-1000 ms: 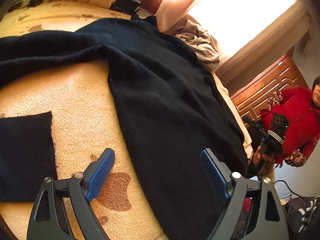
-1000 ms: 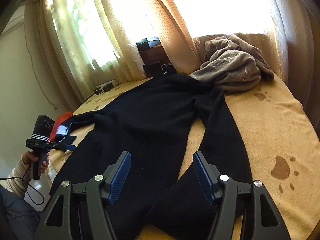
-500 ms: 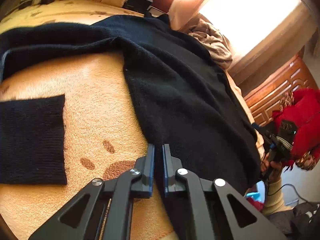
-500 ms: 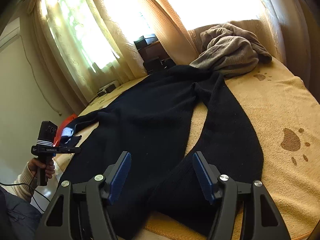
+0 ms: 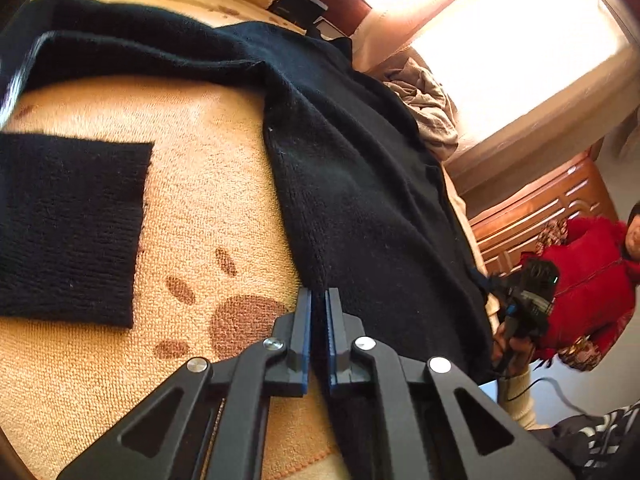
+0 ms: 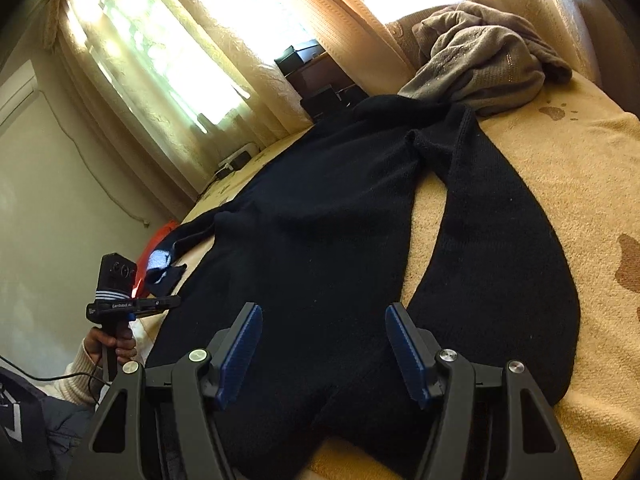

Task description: Fold clothes

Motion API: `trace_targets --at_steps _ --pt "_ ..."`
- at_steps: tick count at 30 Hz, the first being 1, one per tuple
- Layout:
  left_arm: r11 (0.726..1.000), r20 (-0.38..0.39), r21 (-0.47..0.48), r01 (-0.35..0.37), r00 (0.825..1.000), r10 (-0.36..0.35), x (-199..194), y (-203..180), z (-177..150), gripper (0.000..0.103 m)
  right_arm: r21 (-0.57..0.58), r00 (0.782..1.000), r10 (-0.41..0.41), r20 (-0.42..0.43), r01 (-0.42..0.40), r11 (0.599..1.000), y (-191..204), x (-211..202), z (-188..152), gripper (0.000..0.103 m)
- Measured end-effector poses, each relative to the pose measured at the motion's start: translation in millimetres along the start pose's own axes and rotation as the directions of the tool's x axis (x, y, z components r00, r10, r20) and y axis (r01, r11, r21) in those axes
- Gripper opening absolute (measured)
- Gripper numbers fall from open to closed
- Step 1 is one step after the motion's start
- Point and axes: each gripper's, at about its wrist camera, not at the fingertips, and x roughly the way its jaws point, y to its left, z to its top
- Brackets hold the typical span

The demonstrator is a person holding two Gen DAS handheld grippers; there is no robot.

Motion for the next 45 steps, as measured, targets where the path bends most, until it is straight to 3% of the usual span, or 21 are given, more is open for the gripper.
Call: trace_targets --at_steps 3,4,5,6,7,9,11,13,15,16,19,21,26,29,34,41,44,45 --pt "1.000 -0.013 -0.006 0.014 1.000 -0.014 0.7 1.6 2.6 0.008 -0.025 0.999 -0.015 -0.041 0.014 1.000 5.4 -5.7 -8.3 0.066" --pt "1.000 -0.015 -0.002 0.013 1.000 -0.013 1.0 1.0 3.1 0.008 -0.060 0.993 -0.114 -0.041 0.111 0.992 5.7 -10.3 -9.3 0.066" --pt "1.000 -0.016 0.002 0.012 1.000 -0.012 1.4 0.2 3.7 0.008 -0.099 0.970 -0.241 -0.034 0.237 0.966 5.6 -15.2 -9.6 0.066" --pt "1.000 -0.018 0.004 0.012 1.000 -0.012 1.4 -0.4 4.2 0.009 -0.138 0.931 -0.364 -0.022 0.357 0.924 5.6 -20.1 -9.9 0.066" --pt "1.000 -0.019 0.004 0.014 1.000 -0.014 1.0 -0.2 4.6 0.009 -0.174 0.877 -0.480 -0.005 0.472 0.864 5.5 -24.9 -10.2 0.066" --pt "1.000 -0.018 -0.002 0.022 1.000 -0.022 0.9 1.1 4.7 0.009 -0.186 0.777 -0.629 0.024 0.622 0.761 -2.5 -34.5 -9.3 0.066" --pt "0.999 -0.016 -0.011 0.032 0.999 -0.032 0.8 2.7 4.6 0.009 -0.173 0.730 -0.680 0.072 0.680 0.712 -0.6 -45.5 -11.4 0.066" --pt "0.999 -0.017 -0.015 0.037 0.999 -0.037 -0.3 2.2 4.0 0.009 -0.187 0.783 -0.609 0.126 0.622 0.760 15.7 -55.8 -19.9 0.066" --pt "0.999 -0.018 -0.016 0.040 0.999 -0.040 -1.9 0.6 3.2 0.008 -0.243 0.875 -0.465 0.130 0.483 0.841 39.5 -59.5 -35.2 0.066" --pt "0.999 -0.019 -0.017 0.041 0.999 -0.042 -2.7 -0.2 2.7 0.009 -0.274 0.910 -0.401 0.109 0.415 0.868 50.7 -59.0 -43.7 0.066" --pt "0.999 -0.021 -0.020 0.046 0.999 -0.046 -5.0 -2.6 1.5 0.013 -0.279 0.952 -0.306 0.018 0.299 0.913 65.0 -49.5 -65.8 0.066" --pt "0.999 -0.022 -0.021 0.049 0.999 -0.050 -6.6 -4.1 0.7 0.027 -0.212 0.970 -0.242 -0.033 0.230 0.950 60.0 -42.3 -75.3 0.066" --pt "0.998 -0.020 -0.004 0.067 0.998 -0.067 -13.7 -13.8 -9.8 0.070 -0.203 0.971 -0.238 -0.014 0.230 0.952 61.7 -22.0 -73.0 0.066" --pt "0.997 -0.017 0.009 0.080 0.997 -0.080 -18.8 -20.2 -18.4 0.079 -0.271 0.955 -0.296 -0.005 0.284 0.920 69.3 -12.2 -71.8 0.066" --pt "0.995 0.001 -0.027 0.092 0.996 -0.092 -25.8 -18.7 -27.0 0.082 -0.316 0.952 -0.306 0.007 0.292 0.903 74.4 -9.4 -73.8 0.061" --pt "0.997 -0.021 0.078 0.025 1.000 -0.023 -21.6 -37.8 -34.9 0.085 -0.306 0.954 -0.299 0.025 0.292 0.906 74.9 -5.9 -76.3 0.060" --pt "0.989 -0.018 0.145 -0.040 0.999 0.043 -19.7 -48.2 -40.0 0.081 -0.304 0.957 -0.289 0.025 0.282 0.910 76.6 -4.0 -77.3 0.067" --pt "0.986 -0.018 0.157 -0.054 0.998 0.058 -18.8 -50.1 -42.0 0.070 -0.303 0.959 -0.283 0.022 0.276 0.912 77.4 -3.3 -77.4 0.071"
